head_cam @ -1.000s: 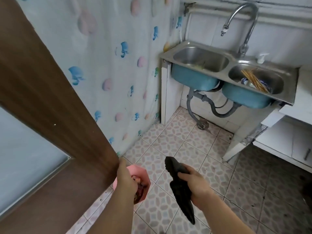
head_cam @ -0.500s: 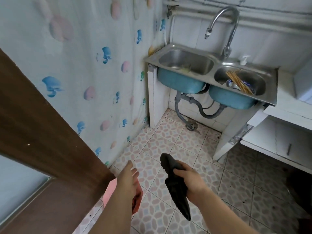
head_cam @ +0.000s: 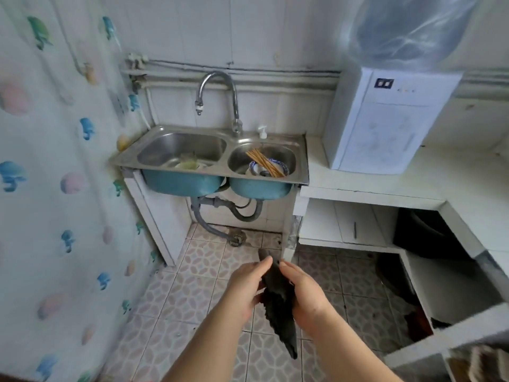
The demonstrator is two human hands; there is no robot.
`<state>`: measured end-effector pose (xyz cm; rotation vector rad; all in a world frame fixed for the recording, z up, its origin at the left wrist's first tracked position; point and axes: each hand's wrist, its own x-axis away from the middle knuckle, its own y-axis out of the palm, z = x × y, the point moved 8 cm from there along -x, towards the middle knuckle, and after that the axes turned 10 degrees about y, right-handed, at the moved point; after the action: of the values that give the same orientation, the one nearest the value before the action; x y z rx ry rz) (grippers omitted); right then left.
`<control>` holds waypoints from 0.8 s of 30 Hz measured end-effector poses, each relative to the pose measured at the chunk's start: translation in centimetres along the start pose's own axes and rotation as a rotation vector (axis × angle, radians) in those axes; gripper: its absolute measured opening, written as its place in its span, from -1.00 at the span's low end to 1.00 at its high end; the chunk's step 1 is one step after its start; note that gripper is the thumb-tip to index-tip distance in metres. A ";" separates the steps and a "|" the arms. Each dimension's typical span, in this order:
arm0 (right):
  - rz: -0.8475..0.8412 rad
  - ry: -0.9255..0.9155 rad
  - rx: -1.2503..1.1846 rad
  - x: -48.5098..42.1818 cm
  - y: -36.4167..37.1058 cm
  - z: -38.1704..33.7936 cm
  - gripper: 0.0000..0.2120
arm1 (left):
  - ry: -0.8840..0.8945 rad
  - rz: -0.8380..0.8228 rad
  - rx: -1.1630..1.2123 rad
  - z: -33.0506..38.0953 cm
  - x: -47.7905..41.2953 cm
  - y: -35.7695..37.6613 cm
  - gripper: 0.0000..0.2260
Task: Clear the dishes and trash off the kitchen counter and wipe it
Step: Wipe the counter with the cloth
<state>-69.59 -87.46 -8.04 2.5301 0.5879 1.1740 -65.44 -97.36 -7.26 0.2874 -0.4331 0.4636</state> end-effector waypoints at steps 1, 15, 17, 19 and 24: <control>0.011 -0.022 -0.030 0.0 -1.4 -1.4 -0.76 | 0.013 0.006 -0.016 0.4 -0.8 1.7 -0.82; 0.243 -0.218 0.137 0.2 -19.1 -19.0 -0.73 | 0.109 0.065 -0.081 6.0 -10.5 21.9 -0.86; 0.311 -0.240 0.252 -0.1 -21.2 -20.5 -0.81 | 0.127 0.072 -0.073 6.7 -11.3 23.5 -0.87; 0.405 -0.263 0.324 -0.2 -23.3 -21.8 -0.86 | 0.166 0.079 -0.114 7.8 -11.8 24.5 -0.91; 0.603 -0.316 0.309 -0.7 -28.0 -25.0 -0.80 | 0.354 0.109 -0.374 10.7 -14.1 26.0 -0.91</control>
<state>-96.10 -61.13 -4.60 3.2012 -0.0988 0.8514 -93.12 -84.13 -0.07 -0.1807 -0.1825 0.5181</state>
